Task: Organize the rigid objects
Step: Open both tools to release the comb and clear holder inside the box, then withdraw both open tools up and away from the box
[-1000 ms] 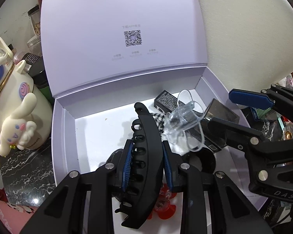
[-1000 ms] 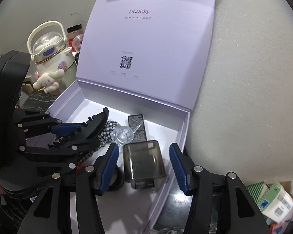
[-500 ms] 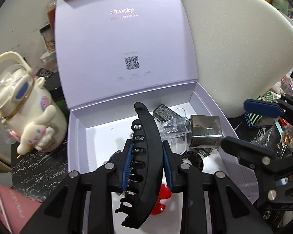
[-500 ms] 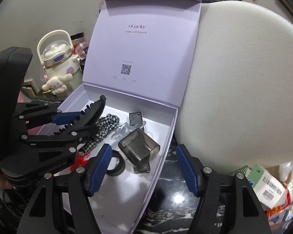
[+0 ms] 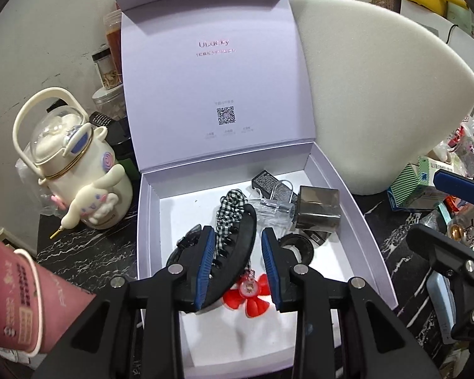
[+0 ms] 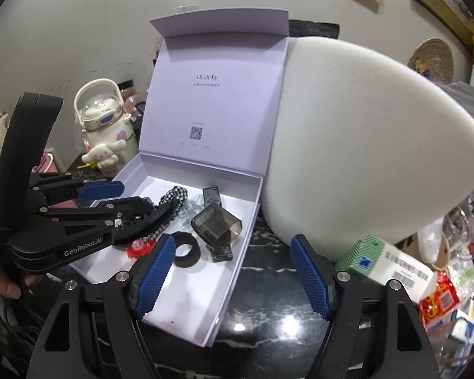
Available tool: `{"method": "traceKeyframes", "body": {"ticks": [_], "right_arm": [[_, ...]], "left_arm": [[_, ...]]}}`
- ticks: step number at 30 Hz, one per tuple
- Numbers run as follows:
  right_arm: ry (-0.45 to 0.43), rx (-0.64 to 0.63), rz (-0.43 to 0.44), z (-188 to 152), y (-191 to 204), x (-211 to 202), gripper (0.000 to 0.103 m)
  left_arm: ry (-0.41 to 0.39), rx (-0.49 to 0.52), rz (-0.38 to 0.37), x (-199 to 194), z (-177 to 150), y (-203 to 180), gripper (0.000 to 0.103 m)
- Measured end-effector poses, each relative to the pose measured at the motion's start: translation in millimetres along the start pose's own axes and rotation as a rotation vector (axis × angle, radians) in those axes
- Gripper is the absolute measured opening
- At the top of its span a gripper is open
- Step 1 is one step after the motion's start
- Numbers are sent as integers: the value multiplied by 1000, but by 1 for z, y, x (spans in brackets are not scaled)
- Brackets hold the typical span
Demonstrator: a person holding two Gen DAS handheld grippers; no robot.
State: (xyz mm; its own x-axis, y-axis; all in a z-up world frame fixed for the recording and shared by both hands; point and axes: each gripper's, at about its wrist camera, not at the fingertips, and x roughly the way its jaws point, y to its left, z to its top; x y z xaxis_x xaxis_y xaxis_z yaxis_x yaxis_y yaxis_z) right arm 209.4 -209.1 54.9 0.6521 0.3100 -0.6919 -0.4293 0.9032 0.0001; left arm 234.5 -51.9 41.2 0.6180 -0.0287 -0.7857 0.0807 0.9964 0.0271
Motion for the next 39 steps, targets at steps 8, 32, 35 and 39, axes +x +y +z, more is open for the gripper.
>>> {"method": "traceKeyframes", "body": {"ticks": [8,32,35,39], "right_arm": [[-57,-16,-27,-14,6,-37,81],[-129,21,-65,-50,23,-102,99],[-127,31,-61,-54,24,-105,100],[-125,33,-60,-58,27,-108,101]], "left_arm": [[-36,8,11,-22,-13,-12,31],[-169,46,16,-108,-55,-24,101],[-163,52,15,-113,-60,-25,101],[-163,53,2,-118,-66,-27,101]]}}
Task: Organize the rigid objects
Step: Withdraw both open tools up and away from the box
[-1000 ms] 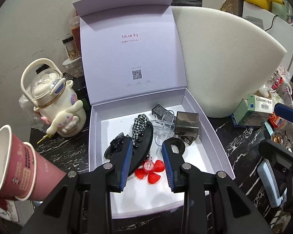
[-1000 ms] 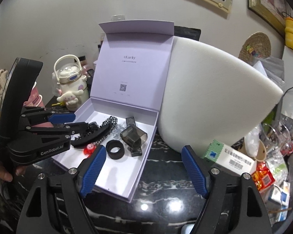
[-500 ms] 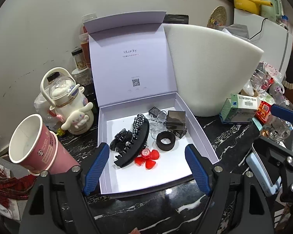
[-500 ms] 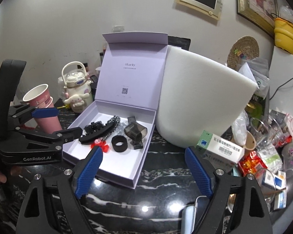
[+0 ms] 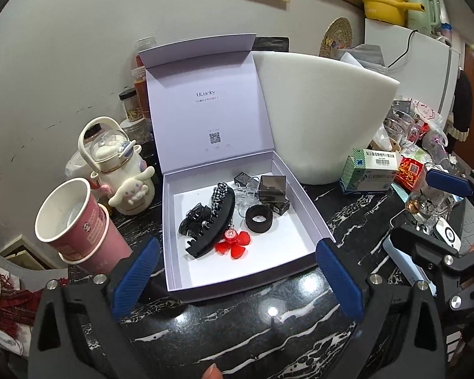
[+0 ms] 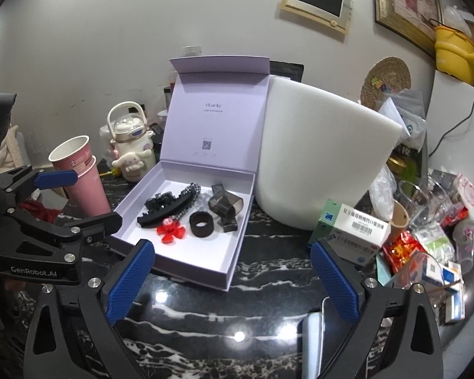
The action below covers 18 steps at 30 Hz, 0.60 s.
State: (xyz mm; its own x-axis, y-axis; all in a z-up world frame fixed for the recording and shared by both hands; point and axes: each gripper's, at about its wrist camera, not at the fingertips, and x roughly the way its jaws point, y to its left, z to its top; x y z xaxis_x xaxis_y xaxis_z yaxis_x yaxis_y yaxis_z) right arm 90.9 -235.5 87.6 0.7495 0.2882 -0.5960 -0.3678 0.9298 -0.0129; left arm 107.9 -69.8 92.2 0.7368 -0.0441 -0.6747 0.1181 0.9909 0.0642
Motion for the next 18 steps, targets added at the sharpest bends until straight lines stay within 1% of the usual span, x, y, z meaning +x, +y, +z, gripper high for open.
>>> {"method": "traceKeyframes", "body": {"ticks": [5,9,16,18], "right_arm": [[1,-1,-12,-4,3,-3,102],[12,6,-16,-11,5,-5,102],[36,23,2,-27,11,-5,102],[41,24,9,-30,12,-4,102]], "left_arm": [[15,-11,-13,-3,-8,0,101],[42,-22,-8,-1,-17,3,101],[71,-42,-2,1,-31,7,101],[76,-34,0,1,-35,5,101]]}}
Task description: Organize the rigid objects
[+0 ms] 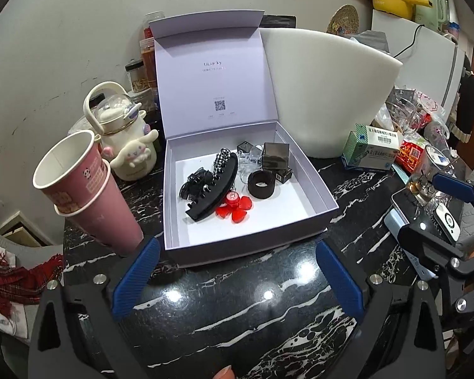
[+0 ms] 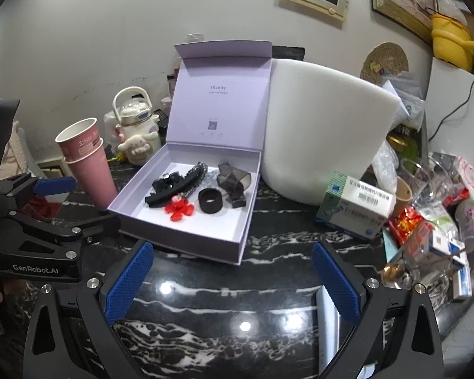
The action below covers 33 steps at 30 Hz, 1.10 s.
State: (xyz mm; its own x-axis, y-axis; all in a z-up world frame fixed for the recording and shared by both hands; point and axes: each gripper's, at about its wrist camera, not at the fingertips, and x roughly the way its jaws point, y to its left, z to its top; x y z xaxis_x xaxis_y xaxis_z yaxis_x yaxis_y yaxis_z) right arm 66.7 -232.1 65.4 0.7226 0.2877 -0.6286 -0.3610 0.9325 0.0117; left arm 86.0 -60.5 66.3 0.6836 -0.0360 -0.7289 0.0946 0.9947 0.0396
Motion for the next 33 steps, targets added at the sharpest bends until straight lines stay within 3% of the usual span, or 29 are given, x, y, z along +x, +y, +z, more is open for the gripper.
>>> {"method": "traceKeyframes", "body": {"ticks": [33], "right_arm": [[48,-42,3,-3,10,13,102]], "left_arm": [[40,14,31,2,-11,4,101]]}}
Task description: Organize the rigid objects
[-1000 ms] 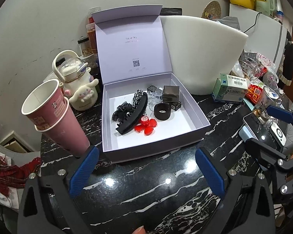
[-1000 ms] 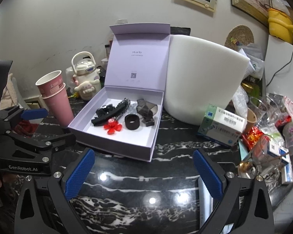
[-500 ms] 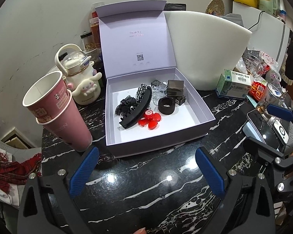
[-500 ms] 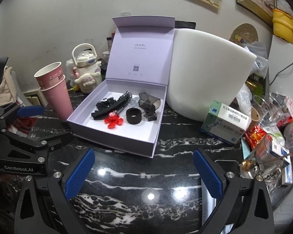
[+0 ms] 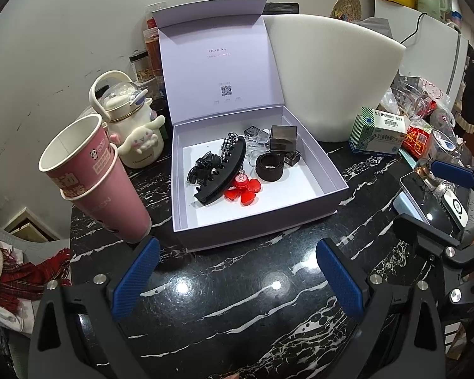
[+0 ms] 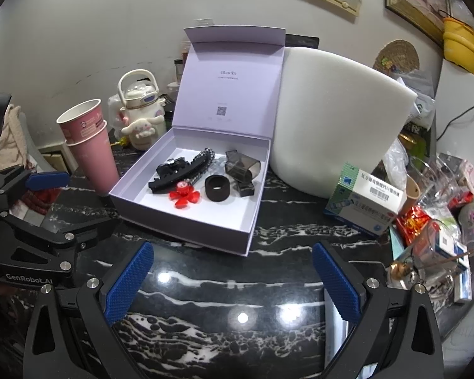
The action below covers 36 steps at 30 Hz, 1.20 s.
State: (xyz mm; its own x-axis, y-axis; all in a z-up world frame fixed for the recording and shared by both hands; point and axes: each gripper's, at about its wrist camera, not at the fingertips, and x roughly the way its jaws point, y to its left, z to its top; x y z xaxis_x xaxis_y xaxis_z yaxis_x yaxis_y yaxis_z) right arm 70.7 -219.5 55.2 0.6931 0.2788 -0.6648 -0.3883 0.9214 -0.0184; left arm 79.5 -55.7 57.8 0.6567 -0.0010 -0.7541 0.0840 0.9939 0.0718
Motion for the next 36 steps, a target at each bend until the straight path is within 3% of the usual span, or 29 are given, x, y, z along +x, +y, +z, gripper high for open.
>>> {"method": "traceKeyframes", "body": {"ticks": [36], "right_arm": [[-1,4,-18,-3,-4,-5,102]], "left_arm": [[21,29,23,-3,-4,-5,101]]}}
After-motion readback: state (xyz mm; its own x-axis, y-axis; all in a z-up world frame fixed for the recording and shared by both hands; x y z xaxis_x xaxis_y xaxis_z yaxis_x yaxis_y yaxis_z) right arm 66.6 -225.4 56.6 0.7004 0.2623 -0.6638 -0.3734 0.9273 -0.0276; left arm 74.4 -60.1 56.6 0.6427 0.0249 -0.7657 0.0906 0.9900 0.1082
